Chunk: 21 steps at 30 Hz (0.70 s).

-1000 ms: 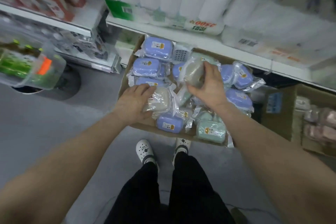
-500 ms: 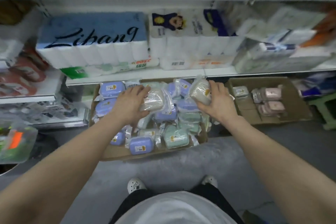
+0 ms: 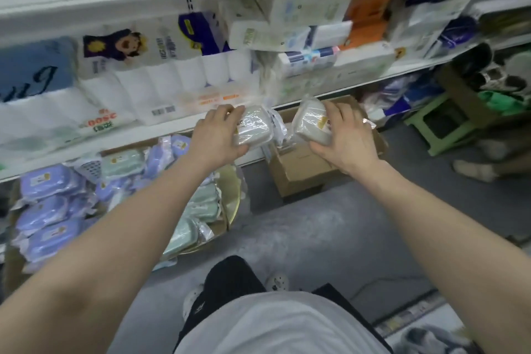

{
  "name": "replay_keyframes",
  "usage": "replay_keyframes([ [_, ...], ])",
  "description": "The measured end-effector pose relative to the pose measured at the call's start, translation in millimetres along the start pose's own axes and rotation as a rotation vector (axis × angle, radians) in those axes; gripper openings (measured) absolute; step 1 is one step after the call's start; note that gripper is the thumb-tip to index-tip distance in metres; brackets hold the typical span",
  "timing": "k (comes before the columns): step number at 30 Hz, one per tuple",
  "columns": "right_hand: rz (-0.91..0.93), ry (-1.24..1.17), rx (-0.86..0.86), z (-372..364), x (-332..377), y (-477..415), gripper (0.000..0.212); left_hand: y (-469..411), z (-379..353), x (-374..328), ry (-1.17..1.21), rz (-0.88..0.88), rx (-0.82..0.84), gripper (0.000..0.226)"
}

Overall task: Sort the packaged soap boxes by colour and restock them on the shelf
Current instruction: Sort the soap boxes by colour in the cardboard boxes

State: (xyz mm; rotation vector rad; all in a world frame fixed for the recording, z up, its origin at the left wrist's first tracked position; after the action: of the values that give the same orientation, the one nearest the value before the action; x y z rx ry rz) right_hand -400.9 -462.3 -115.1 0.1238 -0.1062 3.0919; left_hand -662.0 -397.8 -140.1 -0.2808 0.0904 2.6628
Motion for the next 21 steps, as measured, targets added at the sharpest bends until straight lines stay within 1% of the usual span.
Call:
replay_keyframes([
  [2, -0.028, -0.011, 0.007, 1.9, -33.2, -2.8, 0.096, -24.0, -10.5, -29.2, -0.008, -0.031, 0.019, 0.086],
  [4, -0.054, -0.007, 0.009, -0.6, -65.1, -7.8, 0.091, -48.2, -21.8, -53.3, -0.017, -0.066, 0.039, 0.086],
  [8, -0.110, -0.025, 0.033, -13.1, -119.3, -26.2, 0.089, -96.2, -41.9, -84.2, -0.019, -0.098, 0.062, 0.086],
  [13, -0.104, -0.036, 0.058, -27.2, -173.8, -67.3, 0.088, -162.4, -66.4, -104.5, -0.016, -0.103, 0.099, 0.086],
  [21, -0.075, -0.039, 0.148, -46.5, -233.1, -142.1, 0.091, -240.2, -90.2, -116.7, -0.022, -0.060, 0.156, 0.087],
])
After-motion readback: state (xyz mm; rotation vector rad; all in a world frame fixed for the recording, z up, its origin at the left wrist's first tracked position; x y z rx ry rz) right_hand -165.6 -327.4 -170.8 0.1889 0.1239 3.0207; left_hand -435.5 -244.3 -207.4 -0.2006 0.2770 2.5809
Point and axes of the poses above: each hand's wrist, its own y-axis away from the middle knuckle, its own z-axis out of the back of the hand, x = y × z, the point moved 4 cm from there along -y, towards the middle knuckle, and after that the axes turned 5 degrees about x, right-handed, at the moved point
